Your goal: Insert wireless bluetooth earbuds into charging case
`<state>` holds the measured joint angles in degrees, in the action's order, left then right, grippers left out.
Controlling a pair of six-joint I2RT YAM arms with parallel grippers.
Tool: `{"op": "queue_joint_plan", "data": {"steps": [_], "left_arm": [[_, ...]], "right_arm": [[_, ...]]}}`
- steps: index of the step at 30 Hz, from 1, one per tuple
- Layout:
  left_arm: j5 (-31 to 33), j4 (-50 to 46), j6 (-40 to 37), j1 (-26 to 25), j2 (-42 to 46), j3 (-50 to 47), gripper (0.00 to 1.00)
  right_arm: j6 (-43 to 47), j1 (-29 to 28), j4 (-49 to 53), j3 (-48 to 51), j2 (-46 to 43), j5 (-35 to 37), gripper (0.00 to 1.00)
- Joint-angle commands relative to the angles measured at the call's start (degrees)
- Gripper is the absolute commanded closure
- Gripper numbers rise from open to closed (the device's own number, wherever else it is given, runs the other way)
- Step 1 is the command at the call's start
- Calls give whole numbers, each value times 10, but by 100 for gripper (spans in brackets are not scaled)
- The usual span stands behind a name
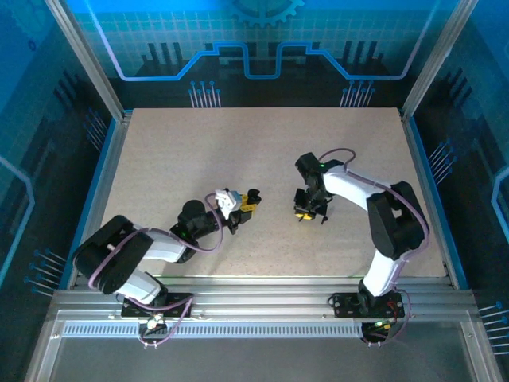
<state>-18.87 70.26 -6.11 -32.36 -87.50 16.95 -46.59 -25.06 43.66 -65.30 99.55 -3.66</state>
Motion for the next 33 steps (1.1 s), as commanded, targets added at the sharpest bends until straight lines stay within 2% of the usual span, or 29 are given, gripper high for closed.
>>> {"op": "queue_joint_plan", "data": {"steps": [1, 3, 9, 20, 33], "left_arm": [[-12, 62, -10, -14, -45, 18, 83], [-11, 100, -9, -22, -82, 22, 83], [-7, 100, -37, -51, -122, 55, 83], [2, 100, -48, -66, -135, 83, 83], [8, 100, -32, -71, -127, 93, 83]], "right_arm": [[12, -4, -42, 23, -54, 16, 85], [21, -11, -65, 34, -85, 21, 85], [58, -42, -114, 55, -158, 27, 85], [73, -114, -163, 78, -260, 85, 85], [58, -143, -210, 83, -268, 98, 85]]}}
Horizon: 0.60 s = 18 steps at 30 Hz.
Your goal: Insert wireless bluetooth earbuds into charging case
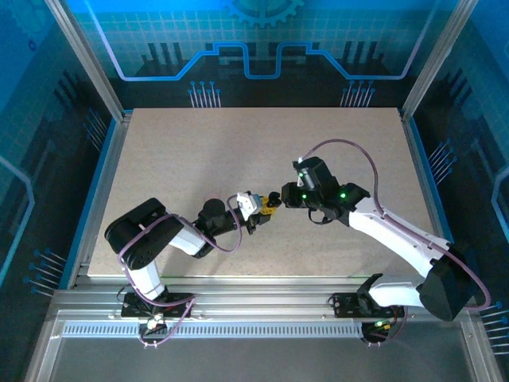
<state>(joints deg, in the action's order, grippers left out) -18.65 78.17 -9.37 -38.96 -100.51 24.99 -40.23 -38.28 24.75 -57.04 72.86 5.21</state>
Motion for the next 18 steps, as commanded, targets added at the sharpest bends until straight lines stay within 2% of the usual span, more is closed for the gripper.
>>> {"op": "queue_joint_plan", "data": {"steps": [1, 18], "left_arm": [[8, 21, 1, -6, 3, 12, 83], [24, 22, 14, -7, 13, 18, 83]], "right_arm": [[-7, -12, -23, 1, -1, 9, 85], [-26, -31, -51, 9, 16, 1, 85]]}}
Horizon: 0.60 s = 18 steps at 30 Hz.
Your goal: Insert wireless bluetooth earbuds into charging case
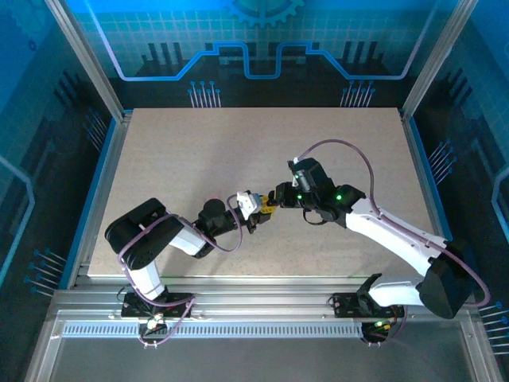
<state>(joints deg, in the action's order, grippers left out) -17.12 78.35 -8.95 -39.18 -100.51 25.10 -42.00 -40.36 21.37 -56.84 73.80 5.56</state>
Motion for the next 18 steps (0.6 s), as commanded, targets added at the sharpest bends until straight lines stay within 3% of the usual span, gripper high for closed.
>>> {"op": "queue_joint_plan", "data": {"steps": [1, 18], "left_arm": [[9, 20, 11, -5, 14, 18, 83], [18, 20, 12, -5, 29, 22, 82]], "right_arm": [[-9, -11, -18, 8, 8, -3, 85], [-8, -27, 0, 18, 1, 41, 85]]}}
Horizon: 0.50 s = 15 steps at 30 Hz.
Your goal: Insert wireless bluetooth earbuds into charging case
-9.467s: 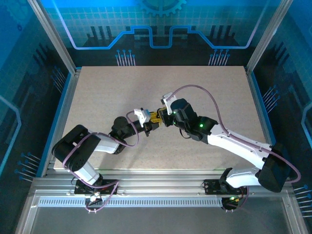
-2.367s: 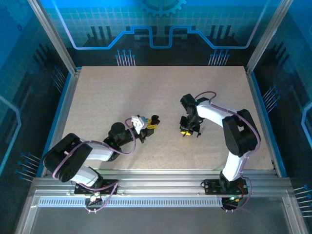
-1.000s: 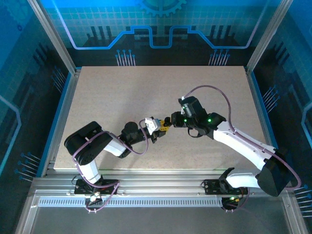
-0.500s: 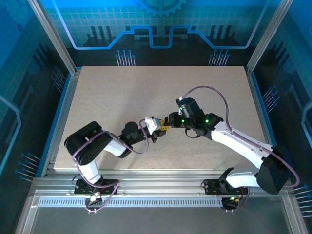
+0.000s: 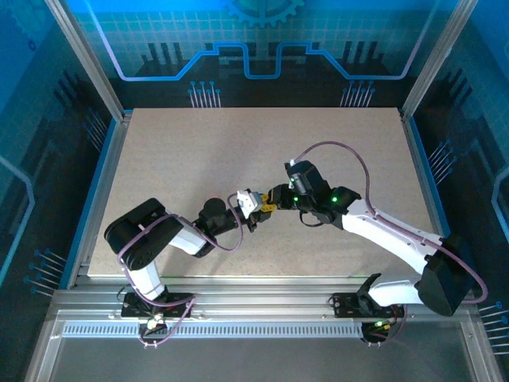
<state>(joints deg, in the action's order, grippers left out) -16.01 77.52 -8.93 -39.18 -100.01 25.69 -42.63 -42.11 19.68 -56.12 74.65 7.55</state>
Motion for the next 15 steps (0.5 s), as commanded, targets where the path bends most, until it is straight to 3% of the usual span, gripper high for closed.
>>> {"op": "queue_joint_plan", "data": {"steps": [1, 15], "left_arm": [[8, 29, 12, -5, 26, 17, 82], [14, 28, 19, -5, 43, 22, 82]], "right_arm": [[-1, -9, 17, 11, -10, 21, 85], [-13, -27, 33, 17, -11, 50, 85]]}}
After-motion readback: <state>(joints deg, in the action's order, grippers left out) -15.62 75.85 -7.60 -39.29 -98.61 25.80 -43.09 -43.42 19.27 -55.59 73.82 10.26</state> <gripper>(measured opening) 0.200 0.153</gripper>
